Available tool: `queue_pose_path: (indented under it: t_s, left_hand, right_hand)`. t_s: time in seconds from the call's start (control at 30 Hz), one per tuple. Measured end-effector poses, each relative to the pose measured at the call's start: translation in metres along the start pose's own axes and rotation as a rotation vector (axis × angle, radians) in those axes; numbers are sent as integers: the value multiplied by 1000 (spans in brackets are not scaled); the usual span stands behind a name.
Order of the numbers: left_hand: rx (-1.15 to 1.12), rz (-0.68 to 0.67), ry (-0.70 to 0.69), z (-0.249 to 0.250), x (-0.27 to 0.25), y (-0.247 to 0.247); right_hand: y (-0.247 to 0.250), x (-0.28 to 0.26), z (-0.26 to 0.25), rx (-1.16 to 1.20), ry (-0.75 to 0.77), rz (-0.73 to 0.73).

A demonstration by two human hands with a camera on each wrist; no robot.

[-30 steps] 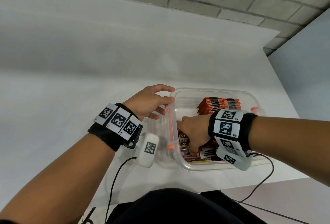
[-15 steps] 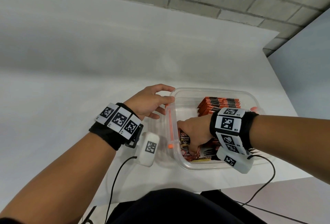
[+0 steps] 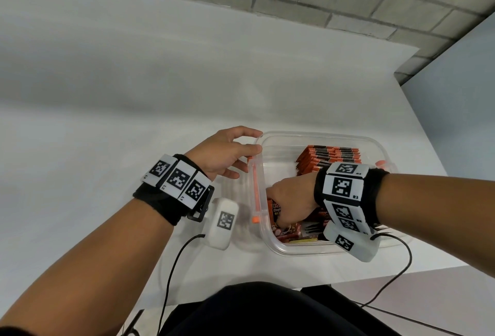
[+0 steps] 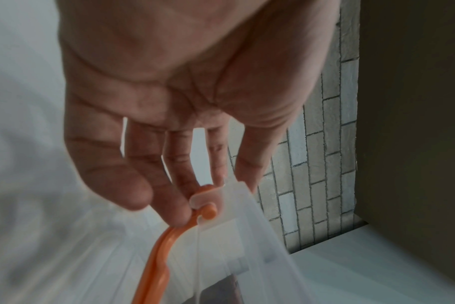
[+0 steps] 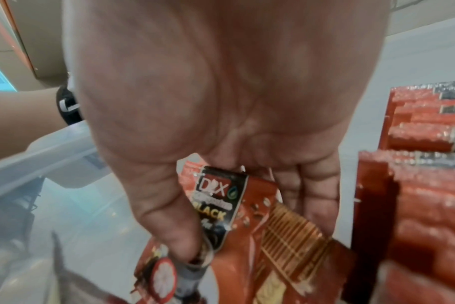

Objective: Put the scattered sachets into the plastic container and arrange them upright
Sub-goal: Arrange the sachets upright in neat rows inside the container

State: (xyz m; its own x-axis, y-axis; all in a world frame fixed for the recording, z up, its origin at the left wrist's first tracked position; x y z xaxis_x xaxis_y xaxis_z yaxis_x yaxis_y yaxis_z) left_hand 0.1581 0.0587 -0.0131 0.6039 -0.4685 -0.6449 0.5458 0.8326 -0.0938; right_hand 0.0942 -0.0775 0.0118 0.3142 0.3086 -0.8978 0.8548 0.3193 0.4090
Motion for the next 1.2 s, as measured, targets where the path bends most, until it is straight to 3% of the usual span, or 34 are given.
queue_pose_path:
  t_s: [0.47,0.7,0.93,1.2]
  left_hand:
    - [-11,-4,3,0,0,-1]
    - [-17,-11,5,1,-1,-1]
    - [-24,-7,5,0,-1,-1]
    - [-31,-8,8,1,-2,-2]
  right_hand:
    - [7,-11,0,204,55,-32]
    - [10,-26,15,128,102,-267]
    - [0,-24,8,-142,126,-50]
    - [-2,-18,9,-30,71,146]
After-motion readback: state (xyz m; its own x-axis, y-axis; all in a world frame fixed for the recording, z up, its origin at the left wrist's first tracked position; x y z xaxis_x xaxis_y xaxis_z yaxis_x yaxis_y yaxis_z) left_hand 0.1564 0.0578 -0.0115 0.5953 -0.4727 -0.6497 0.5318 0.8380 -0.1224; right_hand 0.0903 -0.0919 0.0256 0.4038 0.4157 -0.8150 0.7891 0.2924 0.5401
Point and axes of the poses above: each hand's wrist, its own x-axis towards the middle knuckle, its own y-axis out of the back of the hand, z = x × y, the point moved 2 cm from there along x, towards the middle knuckle, and after that the axes turned 10 degrees about y, right-handed, at the moved point
